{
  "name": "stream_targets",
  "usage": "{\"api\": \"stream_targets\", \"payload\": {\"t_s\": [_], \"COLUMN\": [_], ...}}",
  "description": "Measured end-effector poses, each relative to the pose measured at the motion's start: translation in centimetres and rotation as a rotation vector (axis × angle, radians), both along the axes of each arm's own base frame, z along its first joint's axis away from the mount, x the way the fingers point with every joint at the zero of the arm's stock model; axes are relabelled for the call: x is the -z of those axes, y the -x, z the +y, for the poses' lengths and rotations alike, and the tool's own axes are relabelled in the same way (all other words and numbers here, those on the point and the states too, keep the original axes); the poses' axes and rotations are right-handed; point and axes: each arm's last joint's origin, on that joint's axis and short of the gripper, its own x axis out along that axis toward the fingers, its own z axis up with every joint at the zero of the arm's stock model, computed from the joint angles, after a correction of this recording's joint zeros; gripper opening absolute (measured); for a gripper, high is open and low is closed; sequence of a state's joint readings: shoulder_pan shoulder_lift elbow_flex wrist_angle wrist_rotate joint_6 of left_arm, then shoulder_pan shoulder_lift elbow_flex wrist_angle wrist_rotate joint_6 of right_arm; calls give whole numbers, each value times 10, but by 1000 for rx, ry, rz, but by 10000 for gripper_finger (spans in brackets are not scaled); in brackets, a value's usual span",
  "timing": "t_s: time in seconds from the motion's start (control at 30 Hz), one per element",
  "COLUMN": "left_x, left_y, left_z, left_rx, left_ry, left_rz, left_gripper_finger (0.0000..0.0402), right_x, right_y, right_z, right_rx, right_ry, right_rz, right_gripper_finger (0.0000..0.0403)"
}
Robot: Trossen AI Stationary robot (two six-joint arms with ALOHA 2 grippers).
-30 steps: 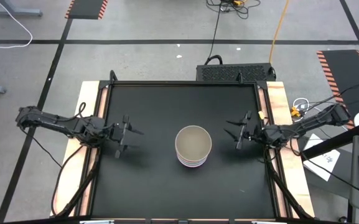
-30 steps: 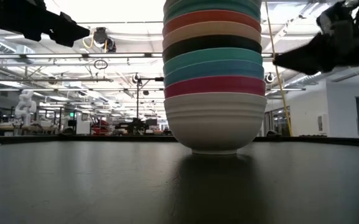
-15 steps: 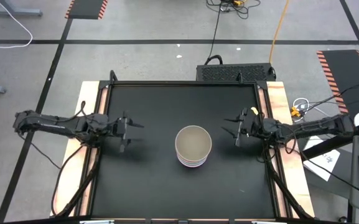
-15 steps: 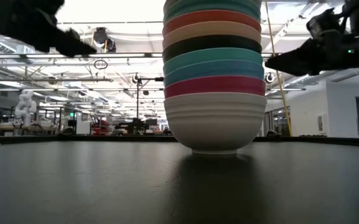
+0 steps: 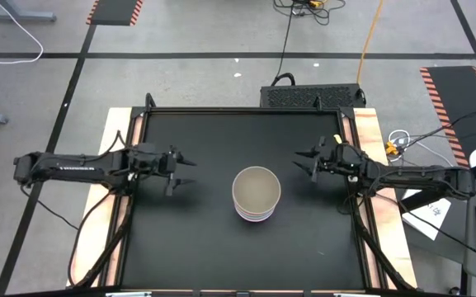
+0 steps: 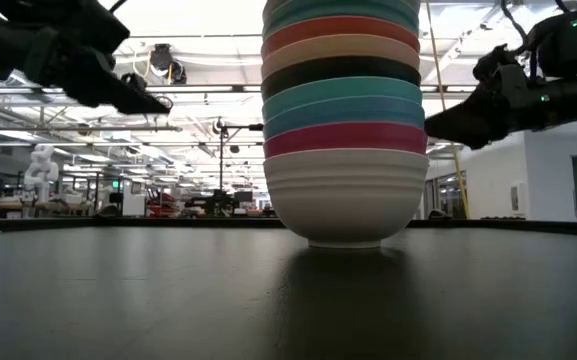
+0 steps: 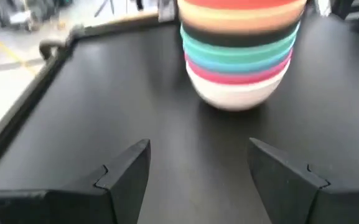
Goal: Nest bowls inside each other
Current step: Return to Home Position
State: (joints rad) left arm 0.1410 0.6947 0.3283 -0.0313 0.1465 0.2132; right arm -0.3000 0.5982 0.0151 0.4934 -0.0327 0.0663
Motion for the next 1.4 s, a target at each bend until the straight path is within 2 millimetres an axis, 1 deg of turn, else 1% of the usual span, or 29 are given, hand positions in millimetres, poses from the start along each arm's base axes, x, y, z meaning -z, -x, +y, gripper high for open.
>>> {"api": "stream_targets", "payload": {"t_s": [0.2, 0.43, 0.63, 0.97, 1.07, 1.2, 1.27, 1.3, 1.33, 1.4], "left_x": [-10, -19, -18, -17, -14, -11, -9, -8, -7, -6], "left_y": [-1, 0, 2, 2, 2, 3, 3, 3, 3, 3], "left_z": [12, 24, 31, 31, 32, 30, 29, 28, 27, 26], "left_rx": [15, -58, -190, -227, -256, -235, -208, -186, -171, -156], "left_ry": [-25, -12, 39, 163, 172, 190, 171, 151, 131, 108], "left_rz": [-114, -204, -192, -193, -168, -128, -110, -95, -82, -69], "left_gripper_finger": [266, 266, 266, 266, 266, 265, 252, 237, 215, 155], "right_x": [-8, -10, -10, -10, -11, -11, -11, -11, -11, -11], "right_y": [-1, -1, -1, -1, -1, -1, -1, -1, -1, -1], "right_z": [0, 1, 1, 1, 1, 1, 1, 1, 1, 1], "right_rx": [-24, -48, -48, -47, -46, -47, -50, -51, -51, -53], "right_ry": [41, 18, 16, 18, 8, 5, 19, 28, 37, 57], "right_rz": [-74, -107, -103, -107, -120, -123, -116, -113, -111, -106], "right_gripper_finger": [171, 171, 171, 171, 171, 171, 164, 156, 145, 112]}}
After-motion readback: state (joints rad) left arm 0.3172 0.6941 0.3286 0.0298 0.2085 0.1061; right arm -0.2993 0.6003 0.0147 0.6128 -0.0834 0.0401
